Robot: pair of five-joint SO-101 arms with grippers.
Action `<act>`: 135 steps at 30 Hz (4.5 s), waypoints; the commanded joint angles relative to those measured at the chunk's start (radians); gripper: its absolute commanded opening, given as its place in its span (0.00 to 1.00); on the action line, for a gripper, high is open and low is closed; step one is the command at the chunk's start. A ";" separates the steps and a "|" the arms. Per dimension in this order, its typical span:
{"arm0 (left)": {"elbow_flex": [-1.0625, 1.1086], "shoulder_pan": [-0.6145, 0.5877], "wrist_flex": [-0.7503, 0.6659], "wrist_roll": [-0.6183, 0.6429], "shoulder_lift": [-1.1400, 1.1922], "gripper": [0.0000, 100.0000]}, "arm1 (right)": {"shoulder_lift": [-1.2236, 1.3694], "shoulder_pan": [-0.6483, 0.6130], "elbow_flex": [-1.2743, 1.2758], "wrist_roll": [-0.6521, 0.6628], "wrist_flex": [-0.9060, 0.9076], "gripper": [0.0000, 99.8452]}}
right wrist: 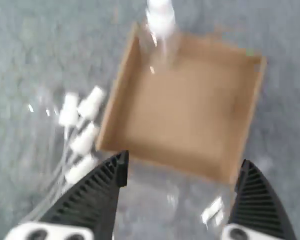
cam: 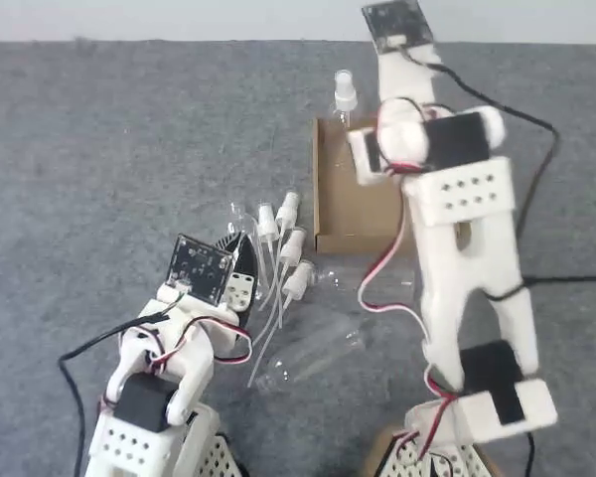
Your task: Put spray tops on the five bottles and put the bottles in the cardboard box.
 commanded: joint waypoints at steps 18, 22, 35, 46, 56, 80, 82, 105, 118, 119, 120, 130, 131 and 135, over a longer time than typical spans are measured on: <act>-0.008 -0.005 -0.031 -0.006 0.012 0.01 | -0.182 0.295 0.569 -0.064 -0.174 0.28; -0.008 -0.005 -0.031 -0.006 0.012 0.01 | -0.182 0.298 0.698 -0.097 -0.292 0.28; -0.007 -0.005 -0.031 -0.006 0.012 0.01 | -0.171 0.418 0.930 -0.100 -0.529 0.28; -0.005 -0.005 -0.031 -0.006 0.012 0.01 | -0.170 0.496 1.040 -0.063 -0.644 0.28; -0.005 -0.005 -0.031 -0.006 0.012 0.01 | -0.170 0.602 1.077 0.028 -0.656 0.28; -0.005 -0.003 -0.029 -0.006 0.012 0.01 | -0.162 0.527 0.755 0.224 -0.478 0.28; -0.005 -0.003 -0.029 -0.006 0.012 0.01 | -0.120 0.529 0.750 0.270 -0.483 0.28; -0.004 -0.003 -0.029 -0.006 0.012 0.01 | 0.441 0.792 0.437 0.339 -0.479 0.14; -0.004 -0.003 -0.029 -0.006 0.012 0.01 | 0.450 0.800 0.445 0.841 -0.351 0.14; -0.004 -0.003 -0.029 -0.006 0.012 0.01 | 0.450 0.800 0.445 0.842 -0.349 0.15; -0.004 -0.003 -0.029 -0.006 0.012 0.01 | 0.452 0.800 0.445 0.844 -0.348 0.15; -0.010 -0.003 -0.029 -0.006 0.012 0.01 | 0.452 0.799 0.445 0.844 -0.343 0.17; -0.015 -0.005 -0.029 -0.008 0.012 0.01 | 0.449 0.802 0.445 0.845 -0.341 0.20; -0.042 -0.020 0.028 -0.035 0.015 0.01 | 0.444 0.822 0.443 0.845 -0.346 0.28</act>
